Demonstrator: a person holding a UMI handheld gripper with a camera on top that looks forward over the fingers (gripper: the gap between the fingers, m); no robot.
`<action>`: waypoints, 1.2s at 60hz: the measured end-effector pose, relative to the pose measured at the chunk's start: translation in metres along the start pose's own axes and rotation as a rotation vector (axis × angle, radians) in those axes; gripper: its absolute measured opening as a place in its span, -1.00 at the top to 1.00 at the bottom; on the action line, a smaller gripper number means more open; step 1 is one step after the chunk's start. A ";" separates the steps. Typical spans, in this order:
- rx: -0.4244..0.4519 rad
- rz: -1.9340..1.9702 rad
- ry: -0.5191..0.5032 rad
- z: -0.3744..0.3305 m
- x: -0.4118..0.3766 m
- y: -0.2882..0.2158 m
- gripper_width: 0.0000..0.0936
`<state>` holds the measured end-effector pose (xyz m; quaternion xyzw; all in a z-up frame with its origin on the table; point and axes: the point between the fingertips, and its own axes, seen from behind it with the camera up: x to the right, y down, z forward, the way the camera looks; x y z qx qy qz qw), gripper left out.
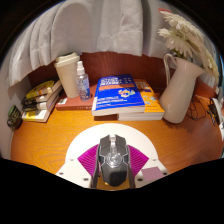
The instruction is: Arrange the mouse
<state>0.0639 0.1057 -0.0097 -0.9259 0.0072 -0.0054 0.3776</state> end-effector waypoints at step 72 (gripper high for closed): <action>0.229 -0.024 -0.043 -0.326 -0.106 0.013 -0.84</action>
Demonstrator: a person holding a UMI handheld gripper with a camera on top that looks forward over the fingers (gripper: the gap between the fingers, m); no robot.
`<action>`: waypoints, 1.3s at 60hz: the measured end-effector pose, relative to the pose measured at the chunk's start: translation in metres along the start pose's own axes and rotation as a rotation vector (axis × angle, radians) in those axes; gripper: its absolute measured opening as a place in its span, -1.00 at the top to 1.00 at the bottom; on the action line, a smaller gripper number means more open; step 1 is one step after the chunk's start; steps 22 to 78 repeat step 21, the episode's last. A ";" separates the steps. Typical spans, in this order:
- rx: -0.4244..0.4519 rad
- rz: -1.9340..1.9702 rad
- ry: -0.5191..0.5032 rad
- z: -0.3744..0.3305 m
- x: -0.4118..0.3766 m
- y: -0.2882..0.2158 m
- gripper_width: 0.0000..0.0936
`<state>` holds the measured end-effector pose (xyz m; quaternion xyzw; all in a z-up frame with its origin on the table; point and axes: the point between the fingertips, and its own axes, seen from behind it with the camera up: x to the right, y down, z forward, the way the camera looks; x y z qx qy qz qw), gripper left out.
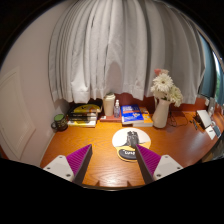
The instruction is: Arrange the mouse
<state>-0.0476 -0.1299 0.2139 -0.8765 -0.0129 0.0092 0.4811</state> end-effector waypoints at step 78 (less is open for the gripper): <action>0.019 -0.018 -0.009 -0.017 -0.018 0.004 -0.84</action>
